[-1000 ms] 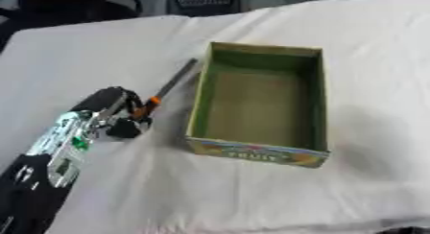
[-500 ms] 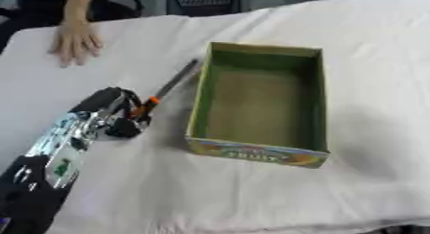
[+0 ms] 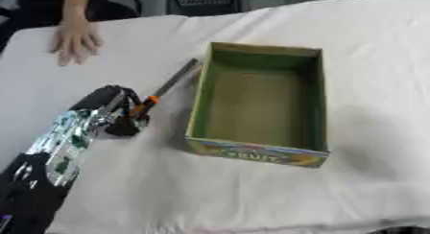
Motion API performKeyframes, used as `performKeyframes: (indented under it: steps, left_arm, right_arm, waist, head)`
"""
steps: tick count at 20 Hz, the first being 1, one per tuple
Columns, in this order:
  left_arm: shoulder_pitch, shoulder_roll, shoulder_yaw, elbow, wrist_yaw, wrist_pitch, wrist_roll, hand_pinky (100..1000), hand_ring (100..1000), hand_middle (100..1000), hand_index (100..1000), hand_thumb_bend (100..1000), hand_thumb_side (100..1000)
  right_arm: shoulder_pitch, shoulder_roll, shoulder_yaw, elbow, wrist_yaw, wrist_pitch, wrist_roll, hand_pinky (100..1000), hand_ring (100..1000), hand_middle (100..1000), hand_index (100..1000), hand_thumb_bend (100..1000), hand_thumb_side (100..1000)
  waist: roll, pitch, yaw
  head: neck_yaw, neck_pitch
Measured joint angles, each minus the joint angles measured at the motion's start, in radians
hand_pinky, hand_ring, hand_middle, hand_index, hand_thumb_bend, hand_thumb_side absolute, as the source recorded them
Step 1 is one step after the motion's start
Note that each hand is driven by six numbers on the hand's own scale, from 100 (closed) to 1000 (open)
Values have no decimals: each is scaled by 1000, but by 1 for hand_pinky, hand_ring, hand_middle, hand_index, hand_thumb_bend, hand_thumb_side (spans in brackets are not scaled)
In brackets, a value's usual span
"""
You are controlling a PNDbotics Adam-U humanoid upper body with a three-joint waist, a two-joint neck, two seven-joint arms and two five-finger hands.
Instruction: Pick up objects on the table and place them in the box.
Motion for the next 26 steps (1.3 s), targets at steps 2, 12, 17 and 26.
performKeyframes:
  steps: [2, 12, 17, 26]
  left_arm:
    - [-3, 0, 0, 2, -8, -2, -2, 100, 109, 292, 405, 254, 248]
    - [-37, 0, 3, -17, -34, -3, 14, 100, 100, 184, 278, 239, 209]
    - [-60, 7, 14, -36, -45, 9, 26, 100, 100, 166, 260, 243, 208]
    - [-109, 26, 31, -82, -64, 24, 31, 100, 100, 161, 256, 242, 215]
  right_arm:
    - [0, 0, 0, 0, 0, 0, 0, 560, 636, 701, 754, 500, 630]
    - [0, 0, 0, 0, 0, 0, 0, 560, 636, 700, 754, 499, 629]
    - [0, 0, -1, 0, 0, 0, 0, 560, 636, 701, 753, 500, 629]
    - [0, 0, -3, 0, 0, 0, 1, 560, 636, 701, 753, 501, 628]
  waist:
    - [0, 0, 0]
    - [-1, 0, -2]
    - [-1, 0, -2]
    - [-1, 0, -2]
  head:
    - [0, 0]
    - [0, 0]
    - [0, 0]
    - [0, 0]
